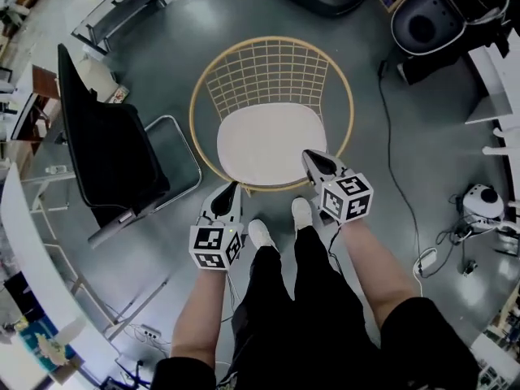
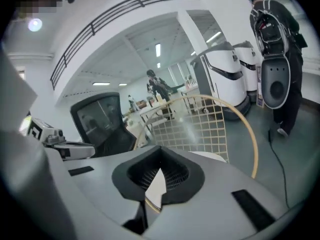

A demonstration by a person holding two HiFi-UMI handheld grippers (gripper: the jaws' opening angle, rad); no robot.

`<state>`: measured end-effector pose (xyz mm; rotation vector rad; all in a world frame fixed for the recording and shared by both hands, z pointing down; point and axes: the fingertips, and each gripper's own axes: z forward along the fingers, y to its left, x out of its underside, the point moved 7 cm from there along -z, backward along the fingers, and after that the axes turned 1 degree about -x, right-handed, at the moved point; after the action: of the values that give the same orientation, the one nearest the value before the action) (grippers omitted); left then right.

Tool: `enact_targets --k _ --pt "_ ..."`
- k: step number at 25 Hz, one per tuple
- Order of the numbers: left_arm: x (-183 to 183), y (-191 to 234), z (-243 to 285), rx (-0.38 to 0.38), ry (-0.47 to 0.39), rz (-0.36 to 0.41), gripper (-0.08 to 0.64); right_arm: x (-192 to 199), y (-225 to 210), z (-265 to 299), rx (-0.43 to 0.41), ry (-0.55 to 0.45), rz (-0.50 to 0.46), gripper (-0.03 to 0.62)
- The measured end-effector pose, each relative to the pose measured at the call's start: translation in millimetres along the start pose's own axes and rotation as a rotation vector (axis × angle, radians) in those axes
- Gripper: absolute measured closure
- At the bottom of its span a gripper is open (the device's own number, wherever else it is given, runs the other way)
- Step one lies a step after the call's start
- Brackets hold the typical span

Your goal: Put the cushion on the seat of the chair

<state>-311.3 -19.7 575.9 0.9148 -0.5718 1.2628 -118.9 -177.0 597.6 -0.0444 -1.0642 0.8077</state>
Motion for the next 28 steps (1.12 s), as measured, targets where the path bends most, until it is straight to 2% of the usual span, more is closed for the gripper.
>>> enact_targets --k 7,13,17,21,28 --pt "-88 -39 -80 0.055 -0.151 0.074 0.540 -72 80 -90 -0.012 -0.101 -0.152 0.580" --pt "-122 -62 -140 0.120 -0.218 0.134 0.541 -110 136 -159 0.009 -0.196 -0.289 0.580" --pt "-129 -68 -163 0.156 -0.250 0.167 0.541 -116 161 -187 0.021 -0.245 -0.338 0.580" --pt "-121 -74 -180 0.181 -0.253 0.175 0.541 -108 180 -210 0.024 -0.254 -0.386 0.580" --pt "-91 -84 -193 0.186 -0.219 0.168 0.541 -73 193 -219 0.008 -0.221 -0.369 0.580"
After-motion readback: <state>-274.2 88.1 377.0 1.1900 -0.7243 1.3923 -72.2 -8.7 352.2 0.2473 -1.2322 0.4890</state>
